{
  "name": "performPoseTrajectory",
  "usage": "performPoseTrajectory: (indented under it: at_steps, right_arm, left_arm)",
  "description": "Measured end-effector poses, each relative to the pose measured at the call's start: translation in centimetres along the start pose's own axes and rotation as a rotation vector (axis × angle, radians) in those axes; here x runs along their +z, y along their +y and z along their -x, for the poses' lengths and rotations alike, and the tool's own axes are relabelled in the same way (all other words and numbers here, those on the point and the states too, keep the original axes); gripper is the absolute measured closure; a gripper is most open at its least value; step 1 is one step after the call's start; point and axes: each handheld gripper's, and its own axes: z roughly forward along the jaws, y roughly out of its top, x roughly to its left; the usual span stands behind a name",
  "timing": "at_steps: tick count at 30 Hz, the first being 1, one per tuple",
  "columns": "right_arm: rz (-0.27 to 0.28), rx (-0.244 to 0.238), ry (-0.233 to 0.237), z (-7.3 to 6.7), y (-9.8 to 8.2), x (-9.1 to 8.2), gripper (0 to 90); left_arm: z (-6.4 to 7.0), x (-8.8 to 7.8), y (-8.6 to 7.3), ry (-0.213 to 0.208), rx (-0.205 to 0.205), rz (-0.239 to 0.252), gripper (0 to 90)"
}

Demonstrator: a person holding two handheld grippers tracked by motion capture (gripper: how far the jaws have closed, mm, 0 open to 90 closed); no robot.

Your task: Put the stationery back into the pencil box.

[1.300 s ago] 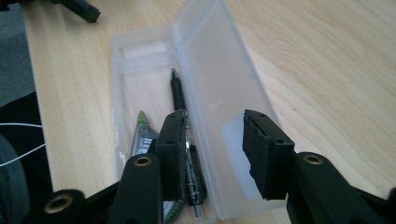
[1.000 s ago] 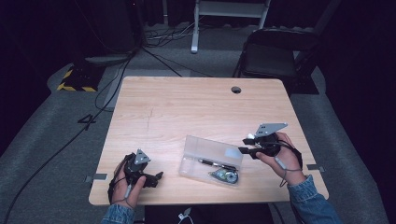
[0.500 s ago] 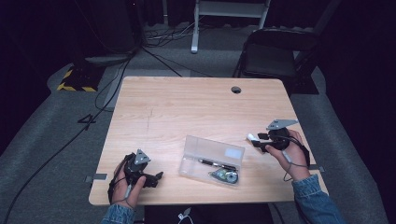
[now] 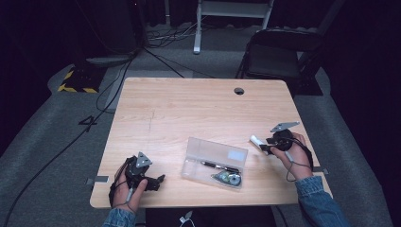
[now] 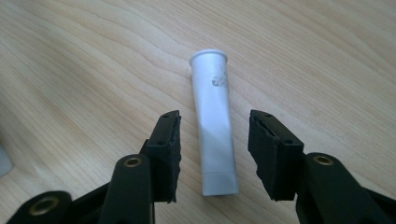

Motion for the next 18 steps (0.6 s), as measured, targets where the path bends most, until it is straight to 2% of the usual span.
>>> performPoseTrajectory:
  at_steps: [4, 8, 18]
  right_arm:
    - [-0.017, 0.016, 0.000, 0.4, -0.3, 0.6, 54.5]
    - [-0.031, 0.022, 0.002, 0.6, -0.5, 0.9, 55.2]
    - [-0.067, 0.021, 0.021, 0.7, -0.9, 1.6, 62.4]
  left_arm:
    - [0.1, 0.0, -0.1, -0.004, -0.008, 0.005, 0.4]
    - [0.1, 0.0, -0.1, -0.002, 0.002, 0.002, 0.4]
    - [0.1, -0.1, -0.1, -0.003, 0.002, 0.002, 0.4]
